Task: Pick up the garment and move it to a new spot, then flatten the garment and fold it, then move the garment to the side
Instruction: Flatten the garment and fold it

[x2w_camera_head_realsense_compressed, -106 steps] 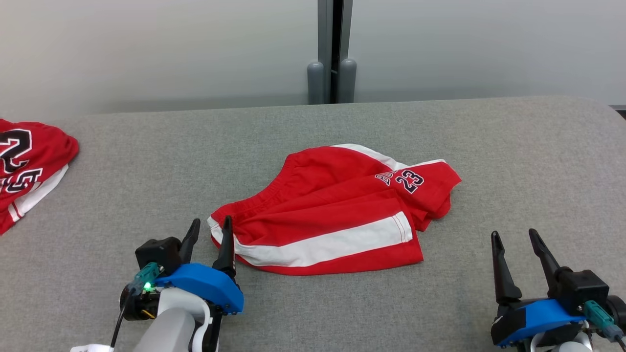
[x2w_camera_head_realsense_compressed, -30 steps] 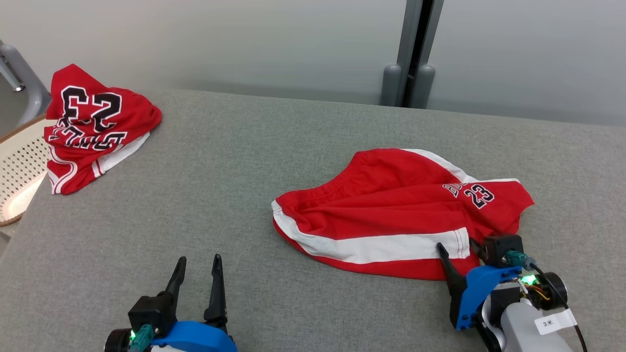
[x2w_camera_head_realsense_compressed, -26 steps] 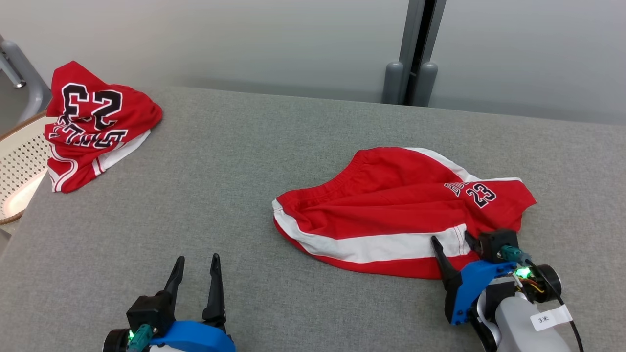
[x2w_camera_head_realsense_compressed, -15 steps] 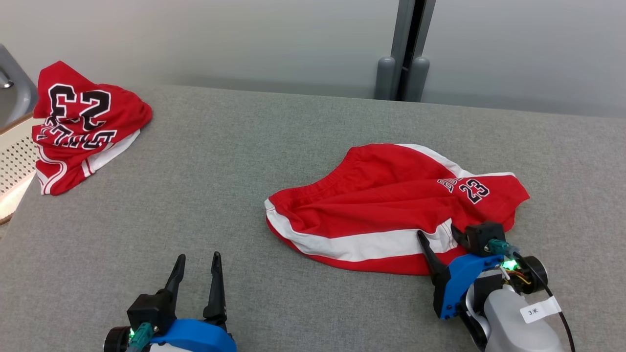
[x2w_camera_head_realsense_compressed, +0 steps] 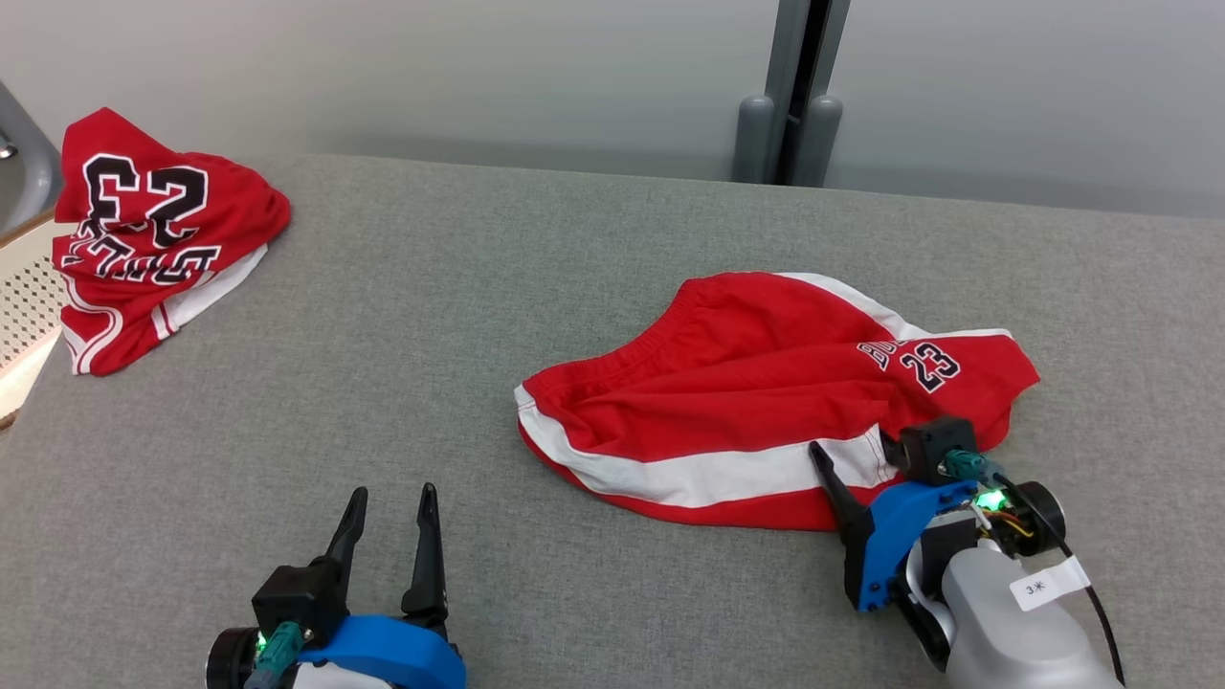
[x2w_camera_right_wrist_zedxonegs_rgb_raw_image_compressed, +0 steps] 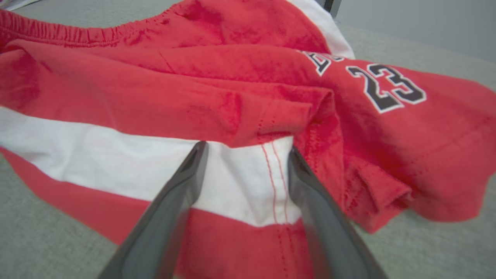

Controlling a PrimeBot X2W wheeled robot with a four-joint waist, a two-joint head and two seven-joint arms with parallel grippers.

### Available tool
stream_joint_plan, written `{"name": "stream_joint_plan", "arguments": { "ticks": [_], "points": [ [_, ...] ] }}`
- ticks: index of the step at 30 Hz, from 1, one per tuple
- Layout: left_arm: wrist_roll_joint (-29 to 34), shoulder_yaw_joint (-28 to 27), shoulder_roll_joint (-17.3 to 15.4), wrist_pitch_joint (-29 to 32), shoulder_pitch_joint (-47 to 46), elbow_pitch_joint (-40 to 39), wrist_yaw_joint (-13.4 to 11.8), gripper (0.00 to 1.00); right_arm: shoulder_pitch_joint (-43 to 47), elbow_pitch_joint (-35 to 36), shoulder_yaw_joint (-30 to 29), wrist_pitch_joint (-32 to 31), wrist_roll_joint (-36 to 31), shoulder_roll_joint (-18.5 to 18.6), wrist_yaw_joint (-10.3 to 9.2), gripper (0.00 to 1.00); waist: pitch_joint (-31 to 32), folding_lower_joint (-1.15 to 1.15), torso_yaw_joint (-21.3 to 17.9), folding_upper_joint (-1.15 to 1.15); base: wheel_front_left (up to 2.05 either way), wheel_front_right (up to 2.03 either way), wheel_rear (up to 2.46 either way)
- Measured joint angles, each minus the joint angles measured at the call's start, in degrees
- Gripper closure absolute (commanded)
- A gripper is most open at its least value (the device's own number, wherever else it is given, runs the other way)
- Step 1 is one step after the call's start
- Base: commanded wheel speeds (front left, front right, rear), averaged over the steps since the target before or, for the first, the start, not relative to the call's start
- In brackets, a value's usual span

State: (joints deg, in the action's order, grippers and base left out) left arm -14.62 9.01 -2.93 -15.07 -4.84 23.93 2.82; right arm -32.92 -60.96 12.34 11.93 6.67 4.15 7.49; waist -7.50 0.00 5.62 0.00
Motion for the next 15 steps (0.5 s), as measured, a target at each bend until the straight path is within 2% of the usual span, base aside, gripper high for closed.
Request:
{"name": "stream_joint_plan", "arguments": {
  "ticks": [9, 12, 14, 15],
  "points": [
    [-0.01, 0.31, 0.00, 0.00, -0.04, 0.09, 0.00, 0.00, -0.01, 0.46, 5.08, 0.58, 2.86, -0.43, 0.00, 0.00, 0.14, 0.00, -0.27, 0.00, 0.00, 0.00, 0.00],
    [-0.02, 0.47, 0.01, 0.00, -0.04, 0.14, 0.00, 0.00, -0.02, 0.54, 5.55, 0.58, 3.09, -0.42, 0.00, 0.20, 0.27, 0.00, -0.29, 0.00, 0.00, 0.00, 0.00],
    [-0.05, 0.49, 0.00, 0.00, -0.04, 0.14, 0.00, 0.00, -0.02, 0.53, 5.32, 0.49, 3.10, -0.32, 0.00, 0.51, 0.38, -0.01, -0.30, 0.00, 0.00, 0.00, 0.00],
    [-0.08, 0.52, 0.00, 0.00, -0.04, 0.13, 0.00, 0.00, 0.01, 0.51, 5.06, 0.30, 3.10, -0.29, 0.00, 0.56, 0.43, -0.01, -0.33, 0.00, 0.00, 0.00, 0.00]
  ]
}}
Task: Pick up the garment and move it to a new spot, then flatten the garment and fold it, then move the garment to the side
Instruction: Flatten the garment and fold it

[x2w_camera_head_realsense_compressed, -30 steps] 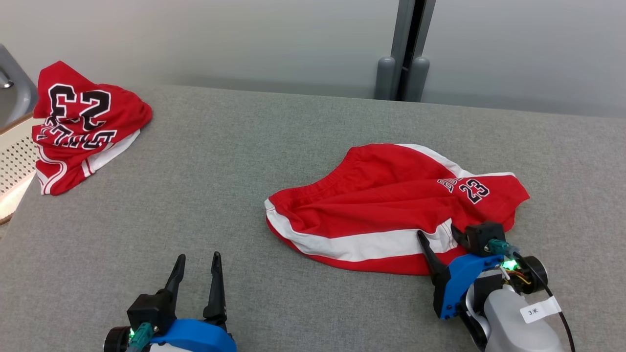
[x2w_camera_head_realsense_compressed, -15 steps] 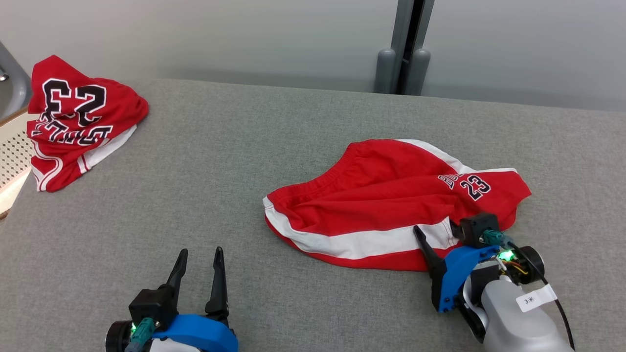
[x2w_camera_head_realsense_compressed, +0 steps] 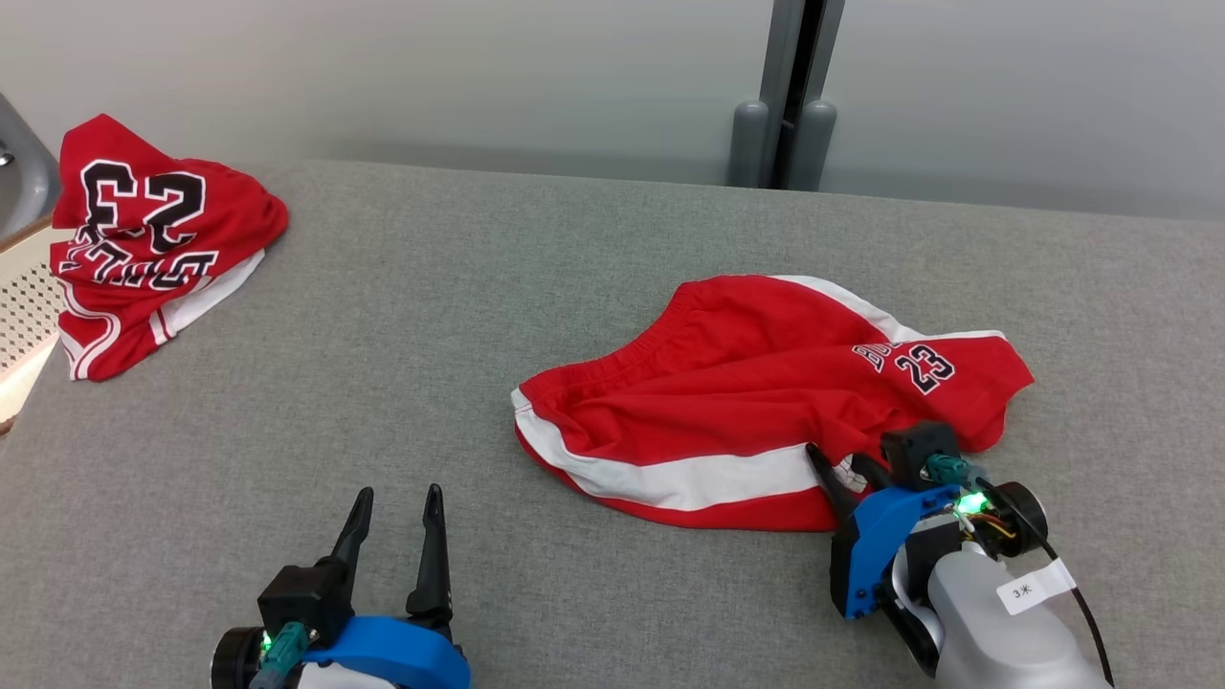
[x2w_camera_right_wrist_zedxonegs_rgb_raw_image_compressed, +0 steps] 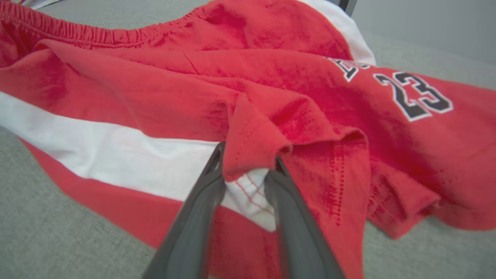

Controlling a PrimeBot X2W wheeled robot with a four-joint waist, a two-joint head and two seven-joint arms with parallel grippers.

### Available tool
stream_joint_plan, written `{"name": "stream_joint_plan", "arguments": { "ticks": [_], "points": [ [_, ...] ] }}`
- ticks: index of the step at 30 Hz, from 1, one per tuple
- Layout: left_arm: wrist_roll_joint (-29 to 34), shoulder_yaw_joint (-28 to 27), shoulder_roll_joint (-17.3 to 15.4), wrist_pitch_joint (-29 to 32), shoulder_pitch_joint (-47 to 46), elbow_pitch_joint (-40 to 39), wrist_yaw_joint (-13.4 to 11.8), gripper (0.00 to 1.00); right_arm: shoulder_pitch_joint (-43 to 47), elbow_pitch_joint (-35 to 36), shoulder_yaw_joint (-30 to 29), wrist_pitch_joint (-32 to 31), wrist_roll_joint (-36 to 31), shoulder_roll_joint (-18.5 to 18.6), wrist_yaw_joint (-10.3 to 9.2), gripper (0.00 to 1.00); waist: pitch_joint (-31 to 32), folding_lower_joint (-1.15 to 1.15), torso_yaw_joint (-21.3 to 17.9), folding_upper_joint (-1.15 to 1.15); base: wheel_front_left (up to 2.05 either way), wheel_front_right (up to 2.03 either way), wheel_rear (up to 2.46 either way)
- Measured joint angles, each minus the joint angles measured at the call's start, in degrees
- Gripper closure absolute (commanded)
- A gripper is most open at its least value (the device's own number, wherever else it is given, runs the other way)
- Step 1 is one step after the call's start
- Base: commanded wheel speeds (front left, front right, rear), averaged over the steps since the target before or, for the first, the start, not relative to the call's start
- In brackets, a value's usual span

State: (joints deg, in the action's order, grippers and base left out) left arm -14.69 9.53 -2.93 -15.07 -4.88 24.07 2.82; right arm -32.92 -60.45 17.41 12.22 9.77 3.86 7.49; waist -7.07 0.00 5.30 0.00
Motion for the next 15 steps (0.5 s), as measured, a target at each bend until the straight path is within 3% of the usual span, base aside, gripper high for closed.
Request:
{"name": "stream_joint_plan", "arguments": {
  "ticks": [1, 3, 4, 15],
  "points": [
    [-0.01, 0.05, 0.00, 0.00, 0.00, -0.01, 0.00, 0.00, 0.07, -0.02, -0.21, -0.16, -0.01, 0.04, 0.00, 0.64, 0.05, 0.00, -0.04, 0.00, 0.00, 0.00, 0.00],
    [0.05, 0.30, 0.00, 0.00, -0.17, -0.05, 0.25, 0.00, 0.44, 0.08, -0.49, -0.43, 0.00, 0.05, 0.00, 0.94, 0.09, 0.00, -0.15, 0.00, 0.00, 0.00, 0.00],
    [0.29, 0.46, 0.00, 0.00, -0.47, -0.04, 0.45, 0.00, 0.59, 0.29, -0.68, -0.41, 0.00, 0.07, 0.00, 1.00, 0.07, 0.00, -0.22, 0.00, 0.00, 0.00, 0.00],
    [1.65, 9.91, -3.87, 2.49, -11.15, 5.08, 4.30, 0.00, 0.94, 3.19, -3.34, -0.79, -0.89, 2.32, 0.00, 1.00, -0.54, 0.00, -1.81, 0.00, 0.00, 0.00, 0.00]
  ]
}}
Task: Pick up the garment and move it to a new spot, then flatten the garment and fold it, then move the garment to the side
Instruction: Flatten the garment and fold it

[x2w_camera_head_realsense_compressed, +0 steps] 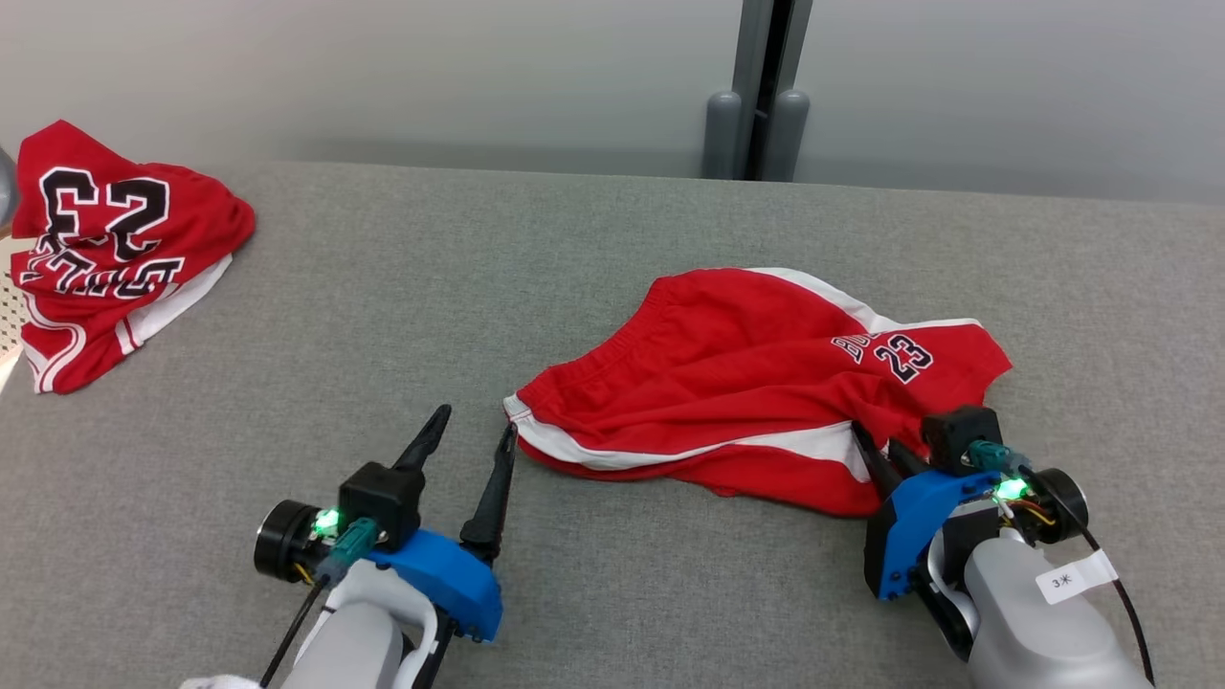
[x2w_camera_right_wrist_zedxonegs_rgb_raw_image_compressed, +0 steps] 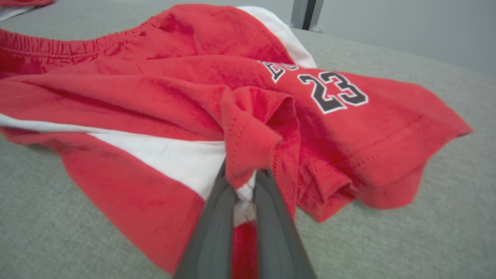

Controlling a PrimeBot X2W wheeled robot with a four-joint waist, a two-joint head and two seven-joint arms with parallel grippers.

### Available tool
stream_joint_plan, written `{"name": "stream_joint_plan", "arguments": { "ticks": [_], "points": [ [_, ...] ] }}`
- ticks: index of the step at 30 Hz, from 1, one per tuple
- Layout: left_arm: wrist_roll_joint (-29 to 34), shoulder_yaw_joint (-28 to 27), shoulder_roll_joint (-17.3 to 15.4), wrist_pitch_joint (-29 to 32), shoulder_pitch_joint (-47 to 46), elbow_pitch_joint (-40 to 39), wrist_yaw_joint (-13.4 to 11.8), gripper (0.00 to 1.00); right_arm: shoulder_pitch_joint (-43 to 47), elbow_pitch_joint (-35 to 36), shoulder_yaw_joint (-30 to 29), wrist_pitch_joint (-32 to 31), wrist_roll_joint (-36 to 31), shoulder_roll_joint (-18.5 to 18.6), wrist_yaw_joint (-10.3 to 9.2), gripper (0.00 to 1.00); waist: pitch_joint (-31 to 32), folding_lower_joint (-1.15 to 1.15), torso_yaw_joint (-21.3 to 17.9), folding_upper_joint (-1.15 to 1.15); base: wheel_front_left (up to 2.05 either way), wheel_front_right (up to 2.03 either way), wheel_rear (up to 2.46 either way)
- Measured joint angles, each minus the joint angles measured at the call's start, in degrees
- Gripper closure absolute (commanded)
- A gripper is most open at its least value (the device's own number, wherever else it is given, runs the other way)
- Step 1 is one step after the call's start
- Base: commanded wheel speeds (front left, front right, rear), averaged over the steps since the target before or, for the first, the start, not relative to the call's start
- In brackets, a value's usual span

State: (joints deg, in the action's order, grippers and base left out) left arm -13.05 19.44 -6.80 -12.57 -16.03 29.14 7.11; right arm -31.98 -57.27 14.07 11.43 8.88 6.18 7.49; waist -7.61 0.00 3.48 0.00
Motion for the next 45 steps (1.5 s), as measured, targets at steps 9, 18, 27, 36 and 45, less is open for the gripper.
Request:
{"name": "stream_joint_plan", "arguments": {
  "ticks": [9, 18, 27, 36, 45],
  "points": [
    [-9.49, 18.47, -7.35, 5.17, -10.28, 5.05, 0.34, 0.00, -0.01, 2.48, 0.11, -1.49, -0.55, 0.67, 0.00, 1.00, -1.38, 0.00, -1.76, 0.00, 0.00, 0.00, 0.00],
    [-18.37, 33.62, -13.18, 8.80, -18.80, 7.35, 0.34, 0.00, 0.31, 4.67, 1.53, -2.81, -0.20, 0.36, 0.00, 1.00, -3.00, 0.00, -3.14, 0.00, 0.00, 0.00, 0.00],
    [-24.83, 45.00, -15.82, 9.65, -23.88, 9.44, 0.34, 0.97, 0.57, 6.34, 2.41, -3.37, 0.32, 0.35, 0.00, 1.00, -4.15, 0.00, -4.17, 0.00, 0.00, 0.00, 0.00],
    [-31.90, 46.43, -18.61, 3.22, -25.48, 7.43, 0.34, 1.00, 1.46, 9.43, 1.57, -1.34, 2.00, 0.32, 0.00, 1.00, -1.86, 0.00, -4.68, 0.00, 0.00, 0.00, 0.00],
    [-36.72, 42.30, -24.63, -0.21, -27.86, -7.65, 0.01, 1.00, 4.35, 26.10, -0.16, -2.38, 5.25, 3.70, 0.00, 1.00, 4.55, 0.00, -5.22, 0.00, 0.00, 0.00, 0.00]
  ]
}}
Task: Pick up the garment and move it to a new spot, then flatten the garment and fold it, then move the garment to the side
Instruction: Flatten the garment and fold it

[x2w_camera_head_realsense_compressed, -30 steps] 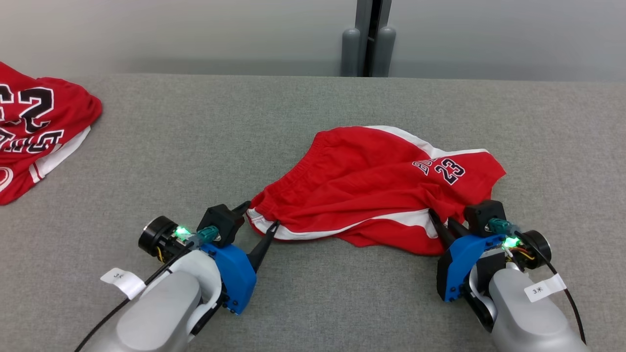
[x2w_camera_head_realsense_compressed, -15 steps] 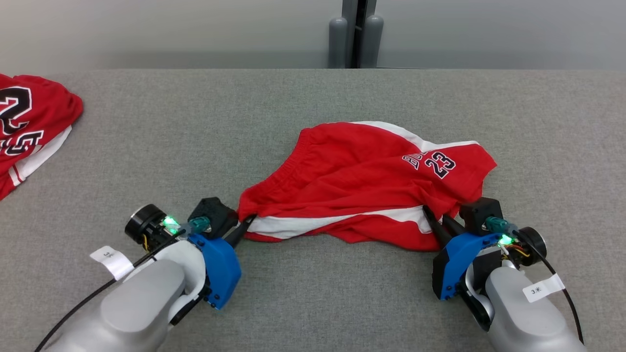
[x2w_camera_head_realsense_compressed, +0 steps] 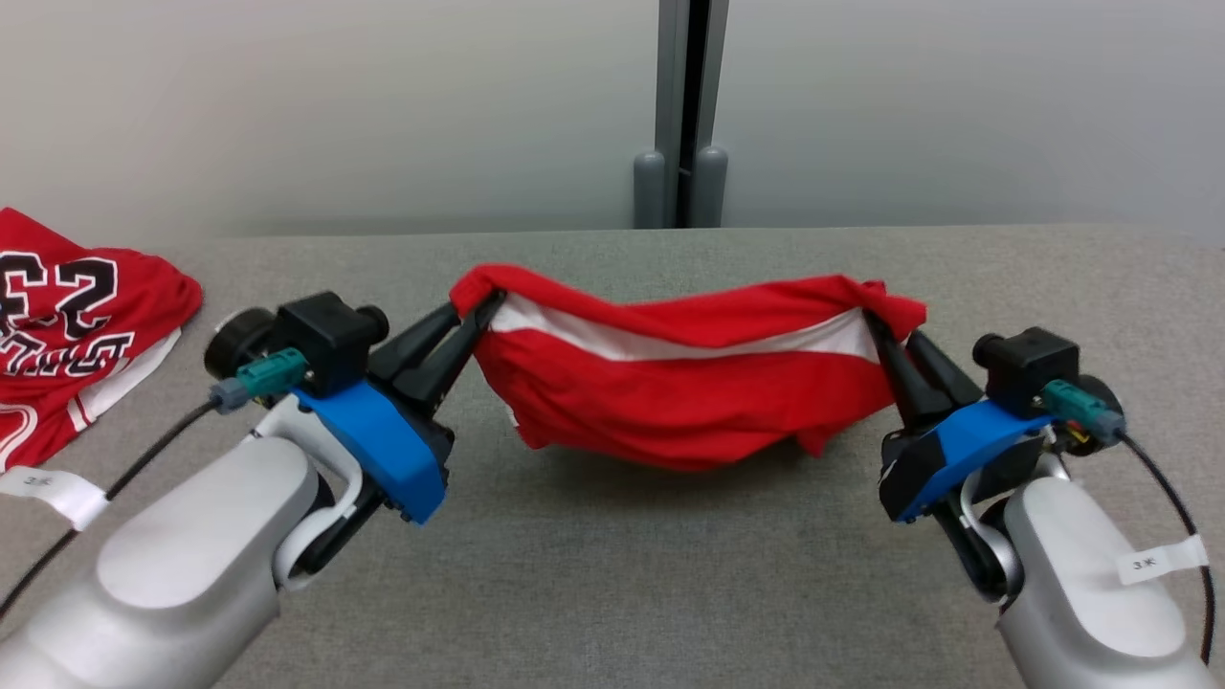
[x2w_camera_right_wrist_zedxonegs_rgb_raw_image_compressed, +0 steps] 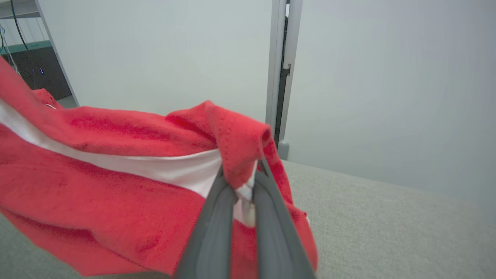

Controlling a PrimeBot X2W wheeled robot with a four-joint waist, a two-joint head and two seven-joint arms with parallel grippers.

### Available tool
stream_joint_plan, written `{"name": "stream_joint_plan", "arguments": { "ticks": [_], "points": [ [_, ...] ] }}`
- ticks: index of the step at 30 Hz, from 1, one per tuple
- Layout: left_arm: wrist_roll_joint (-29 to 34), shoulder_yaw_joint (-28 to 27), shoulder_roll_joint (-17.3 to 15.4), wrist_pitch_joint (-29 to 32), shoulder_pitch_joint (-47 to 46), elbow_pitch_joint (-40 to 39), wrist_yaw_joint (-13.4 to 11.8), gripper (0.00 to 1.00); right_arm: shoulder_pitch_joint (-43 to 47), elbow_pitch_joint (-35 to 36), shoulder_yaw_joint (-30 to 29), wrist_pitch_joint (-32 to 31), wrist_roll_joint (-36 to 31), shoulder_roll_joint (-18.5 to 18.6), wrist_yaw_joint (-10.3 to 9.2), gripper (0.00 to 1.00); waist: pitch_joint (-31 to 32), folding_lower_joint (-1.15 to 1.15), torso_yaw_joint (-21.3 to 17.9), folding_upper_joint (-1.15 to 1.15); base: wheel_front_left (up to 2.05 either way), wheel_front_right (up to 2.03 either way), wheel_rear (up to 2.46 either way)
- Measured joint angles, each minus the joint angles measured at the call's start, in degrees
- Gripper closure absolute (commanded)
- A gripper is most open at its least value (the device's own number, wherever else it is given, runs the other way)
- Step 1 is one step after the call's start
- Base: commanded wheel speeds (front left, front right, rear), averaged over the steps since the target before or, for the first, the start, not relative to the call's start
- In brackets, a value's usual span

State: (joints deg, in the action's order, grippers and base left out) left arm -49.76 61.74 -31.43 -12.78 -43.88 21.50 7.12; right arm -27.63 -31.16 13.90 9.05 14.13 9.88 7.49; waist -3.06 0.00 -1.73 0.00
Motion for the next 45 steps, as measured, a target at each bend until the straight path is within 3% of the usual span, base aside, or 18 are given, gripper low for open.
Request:
{"name": "stream_joint_plan", "arguments": {
  "ticks": [11, 17, 21, 24, 27, 31, 37, 45],
  "points": [
    [0.09, -7.65, -9.25, 3.52, -8.10, -24.43, -6.77, 1.00, 6.19, 37.96, -7.71, -14.33, 2.08, 3.05, 0.00, 1.00, 1.79, 0.02, -3.34, 0.00, 0.00, 0.00, 0.00],
    [0.30, -9.59, -11.45, 6.84, -11.85, -28.86, -8.60, 1.00, 6.66, 46.64, -11.09, -20.19, 2.19, 1.80, 0.00, 1.00, -2.03, 0.01, -4.84, 0.00, 0.00, 0.00, 0.00],
    [-0.48, -10.20, -10.00, 7.93, -14.30, -27.22, -8.10, 1.00, 3.44, 44.58, -11.50, -21.65, 2.55, 1.12, 0.00, 1.00, -5.66, 0.00, -5.66, 0.00, 0.00, 0.00, 0.00],
    [-0.30, -11.10, -7.57, 8.33, -19.22, -22.29, -6.90, 1.00, -4.47, 38.64, -11.29, -21.21, 2.76, 1.12, 0.00, 1.00, -9.51, -0.01, -6.33, 0.00, 0.00, 0.00, 0.00],
    [0.29, -13.61, -4.02, 6.47, -25.80, -16.94, -6.55, 1.00, -15.30, 32.84, -13.34, -17.85, 0.71, 1.12, 0.00, 1.00, -12.70, -0.01, -6.76, 0.00, 0.00, 0.00, 0.00],
    [0.56, -14.81, -0.62, 4.30, -29.36, -12.91, -6.11, 1.00, -22.14, 27.70, -15.86, -14.48, -1.97, -0.12, 0.00, 1.00, -14.78, -0.01, -6.57, 0.00, 0.00, 0.00, 0.00],
    [-2.81, -12.12, 2.90, 3.53, -22.75, -8.20, -5.00, 1.00, -19.72, 17.31, -15.12, -10.95, -4.27, -2.59, 0.00, 1.00, -16.97, -0.01, -5.95, 0.00, 0.00, 0.00, 0.00],
    [-4.95, -7.62, 3.52, 0.37, -7.17, -5.71, -4.74, 1.00, -9.61, 3.82, -12.62, -3.82, -3.85, -4.86, 0.00, 1.00, -17.81, -0.01, -5.51, 0.00, 0.00, 0.00, 0.00]
  ]
}}
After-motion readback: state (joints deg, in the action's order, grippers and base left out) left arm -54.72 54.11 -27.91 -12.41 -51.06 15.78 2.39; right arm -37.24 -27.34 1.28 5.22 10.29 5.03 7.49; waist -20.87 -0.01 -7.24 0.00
